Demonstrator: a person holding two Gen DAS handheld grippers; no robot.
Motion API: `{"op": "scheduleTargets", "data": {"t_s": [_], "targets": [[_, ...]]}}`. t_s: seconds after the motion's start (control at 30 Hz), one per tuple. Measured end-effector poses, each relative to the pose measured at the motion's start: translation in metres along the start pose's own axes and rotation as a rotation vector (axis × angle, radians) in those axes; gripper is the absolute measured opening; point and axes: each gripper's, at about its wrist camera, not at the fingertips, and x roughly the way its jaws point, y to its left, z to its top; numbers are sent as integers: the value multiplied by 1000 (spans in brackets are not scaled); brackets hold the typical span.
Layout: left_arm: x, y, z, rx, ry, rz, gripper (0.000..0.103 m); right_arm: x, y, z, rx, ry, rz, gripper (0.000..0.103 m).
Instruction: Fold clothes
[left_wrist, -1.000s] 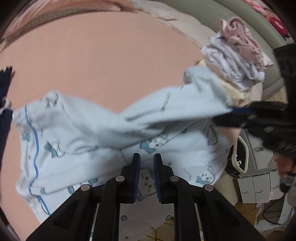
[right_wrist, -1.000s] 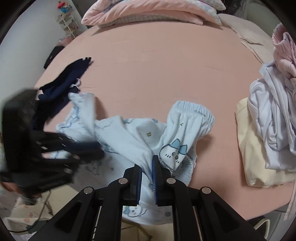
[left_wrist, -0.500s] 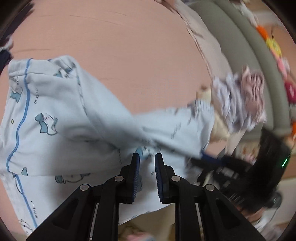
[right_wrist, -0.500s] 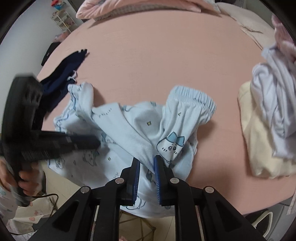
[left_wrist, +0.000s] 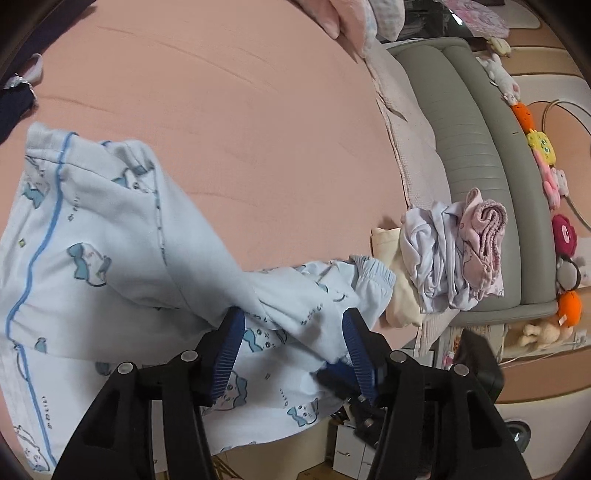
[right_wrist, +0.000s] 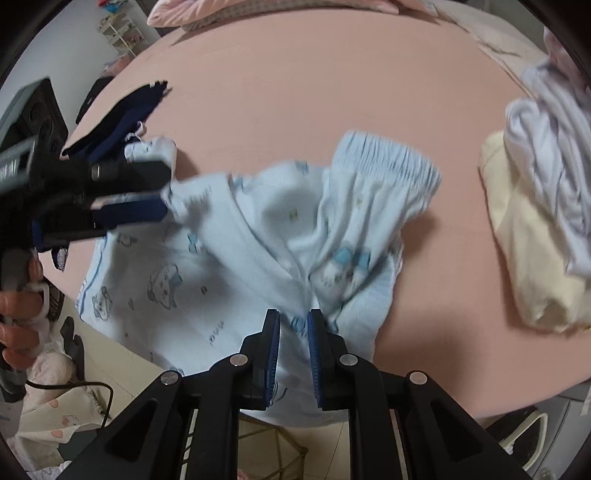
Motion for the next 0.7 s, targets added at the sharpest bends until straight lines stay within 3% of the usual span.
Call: {"op": "scheduleTargets", "data": {"t_s": [0.37, 0.53, 0.7], "targets": [[21, 7, 9, -29, 60, 73, 52, 11, 3, -6, -13, 27, -7, 14], [22, 8, 5, -17, 50, 84, 52, 5, 4, 0, -12, 34, 0, 14], [22, 8, -2, -1, 39, 101, 52, -16, -1, 12, 44, -16, 25, 39]]}}
